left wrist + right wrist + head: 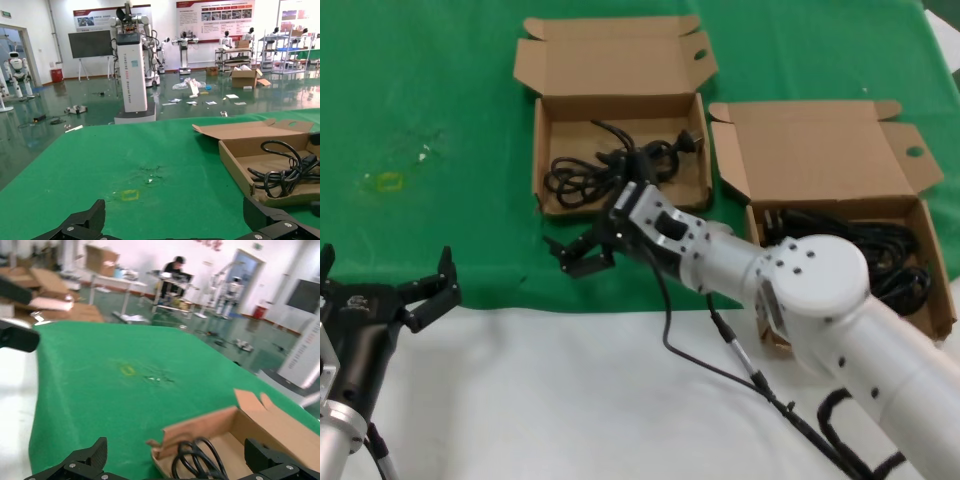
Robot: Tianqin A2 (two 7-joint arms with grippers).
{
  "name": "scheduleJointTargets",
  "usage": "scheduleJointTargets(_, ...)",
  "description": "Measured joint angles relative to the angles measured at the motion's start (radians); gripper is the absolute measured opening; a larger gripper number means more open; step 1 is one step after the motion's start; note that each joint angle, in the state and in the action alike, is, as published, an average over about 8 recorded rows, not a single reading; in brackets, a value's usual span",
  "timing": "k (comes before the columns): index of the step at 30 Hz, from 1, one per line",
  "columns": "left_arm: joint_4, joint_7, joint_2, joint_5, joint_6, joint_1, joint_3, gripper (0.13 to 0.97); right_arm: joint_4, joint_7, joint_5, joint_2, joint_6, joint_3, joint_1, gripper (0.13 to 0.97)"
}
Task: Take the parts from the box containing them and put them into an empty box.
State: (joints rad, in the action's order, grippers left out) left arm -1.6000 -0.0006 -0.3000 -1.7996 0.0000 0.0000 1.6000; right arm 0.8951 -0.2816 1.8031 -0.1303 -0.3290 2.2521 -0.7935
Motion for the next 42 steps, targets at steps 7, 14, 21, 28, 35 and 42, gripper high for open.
scheduleJointTargets(7, 0.0, 0.0, 0.0, 0.0, 0.0, 0.0, 0.0, 0.966, 0.116, 0.047, -0.001, -0.028, 0.054, -0.107, 0.131, 0.966)
scheduleJointTargets(14, 0.0, 0.0, 0.0, 0.0, 0.0, 0.0, 0.0, 0.966, 0.233, 0.093, -0.001, -0.056, 0.109, -0.216, 0.263, 0.966)
scheduleJointTargets(21, 0.0, 0.0, 0.0, 0.0, 0.0, 0.0, 0.0, 0.966, 0.349, 0.139, -0.002, -0.084, 0.163, -0.322, 0.392, 0.966)
scheduleJointTargets(28, 0.0, 0.0, 0.0, 0.0, 0.0, 0.0, 0.0, 0.966, 0.466, 0.186, -0.002, -0.112, 0.217, -0.431, 0.525, 0.966)
scheduleJointTargets(35, 0.0, 0.0, 0.0, 0.0, 0.0, 0.0, 0.0, 0.966, 0.582, 0.232, -0.003, -0.14, 0.272, -0.538, 0.655, 0.966)
scheduleJointTargets(42, 0.0, 0.0, 0.0, 0.0, 0.0, 0.0, 0.0, 0.966, 0.657, 0.263, -0.003, -0.158, 0.307, -0.608, 0.74, 0.966)
